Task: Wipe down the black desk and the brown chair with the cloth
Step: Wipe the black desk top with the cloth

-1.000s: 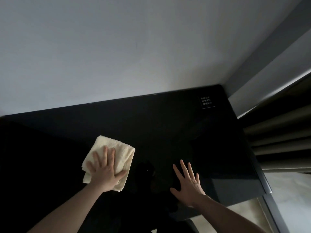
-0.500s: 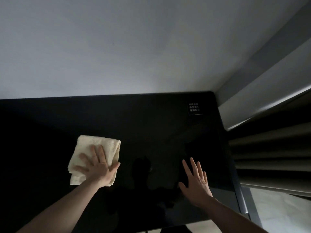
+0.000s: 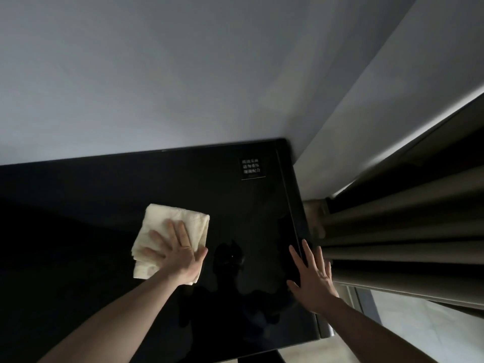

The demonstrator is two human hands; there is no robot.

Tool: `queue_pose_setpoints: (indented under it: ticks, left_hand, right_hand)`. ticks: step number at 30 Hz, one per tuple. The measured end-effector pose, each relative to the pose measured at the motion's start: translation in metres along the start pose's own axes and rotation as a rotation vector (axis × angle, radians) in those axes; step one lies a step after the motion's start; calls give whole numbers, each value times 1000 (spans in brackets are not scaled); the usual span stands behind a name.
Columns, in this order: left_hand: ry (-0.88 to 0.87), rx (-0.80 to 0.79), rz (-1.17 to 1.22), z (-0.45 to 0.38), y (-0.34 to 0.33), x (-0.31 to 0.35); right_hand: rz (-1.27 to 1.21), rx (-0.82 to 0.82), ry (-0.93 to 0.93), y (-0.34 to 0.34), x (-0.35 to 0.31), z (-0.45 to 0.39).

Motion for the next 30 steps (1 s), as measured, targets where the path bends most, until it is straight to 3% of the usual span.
queue_pose_setpoints:
  ticks: [11,15,18,21,25,30]
  left_hand:
    - [-256,-21,-210,44,-72,178]
    - [-368,-89,-328,51,-88,201]
    - [-521,-103,-275,54,-69,188]
    - [-613,79,50,60,-16,147]
    - [-374,272,-11,46,6,48]
    - [-175,91,-240,32,-24,-23]
  right_hand:
    - [-309,0,-51,-12,65,19]
    - [-315,-20,-105,-14,74,26]
    - [-289,-18,-101,1,60,21]
    - [-219,24,-78,24,22,-2]
    - [-153,39,54,51,-64,-41]
    - [-40,-141,143,35,-138,-75]
Point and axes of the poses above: each hand's wrist, its own z-axis away from the middle knuckle, its own y-axis out of the back of the hand, x = y × z, the point moved 10 cm from there along -z, towards the middle knuckle, and after that the axes turned 5 degrees about y, right-handed, at the moved point
